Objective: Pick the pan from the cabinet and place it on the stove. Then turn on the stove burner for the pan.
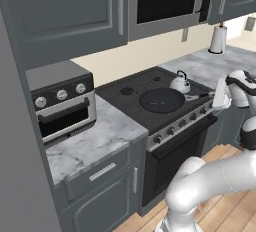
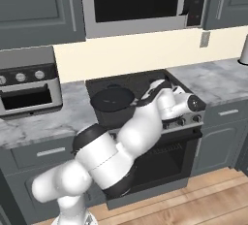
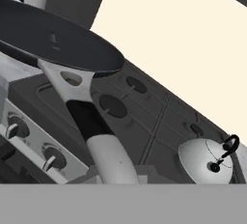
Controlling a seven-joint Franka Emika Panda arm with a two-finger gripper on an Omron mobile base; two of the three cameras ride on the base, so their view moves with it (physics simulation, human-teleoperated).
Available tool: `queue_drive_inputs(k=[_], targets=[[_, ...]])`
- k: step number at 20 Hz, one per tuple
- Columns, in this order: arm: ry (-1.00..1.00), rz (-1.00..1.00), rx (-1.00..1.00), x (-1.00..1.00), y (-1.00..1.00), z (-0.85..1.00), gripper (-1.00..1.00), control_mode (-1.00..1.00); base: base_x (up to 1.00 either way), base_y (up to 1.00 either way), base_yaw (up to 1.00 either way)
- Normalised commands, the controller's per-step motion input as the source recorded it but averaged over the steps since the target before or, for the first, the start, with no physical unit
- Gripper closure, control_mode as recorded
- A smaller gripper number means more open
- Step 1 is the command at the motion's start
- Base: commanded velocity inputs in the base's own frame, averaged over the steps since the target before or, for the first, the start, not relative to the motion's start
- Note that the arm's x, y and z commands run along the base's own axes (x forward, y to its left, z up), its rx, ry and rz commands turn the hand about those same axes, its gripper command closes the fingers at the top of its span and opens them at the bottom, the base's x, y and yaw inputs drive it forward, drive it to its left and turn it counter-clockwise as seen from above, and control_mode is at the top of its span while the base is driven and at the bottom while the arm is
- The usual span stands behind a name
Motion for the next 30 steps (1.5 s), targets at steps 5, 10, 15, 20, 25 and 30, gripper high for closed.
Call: queue_drive_inputs(k=[5,10,15,20,25,30], targets=[[0.03,0.00,0.00,0.10,-0.02,-0.12,1.00,-1.00,0.00,0.00,0.00],[0.01,0.00,0.00,0.27,0.00,-0.19,1.00,-1.00,0.00,0.00,0.00],[0.00,-0.03,0.00,0.34,0.00,-0.27,1.00,-1.00,0.00,0.00,0.00],[0.02,-0.02,0.00,0.28,0.00,-0.24,1.00,-1.00,0.00,0.00,0.00],[0.03,-0.01,0.00,0.26,0.00,-0.18,1.00,-1.00,0.00,0.00,0.00],[0.03,-0.01,0.00,0.28,0.00,-0.21,1.00,-1.00,0.00,0.00,0.00]])
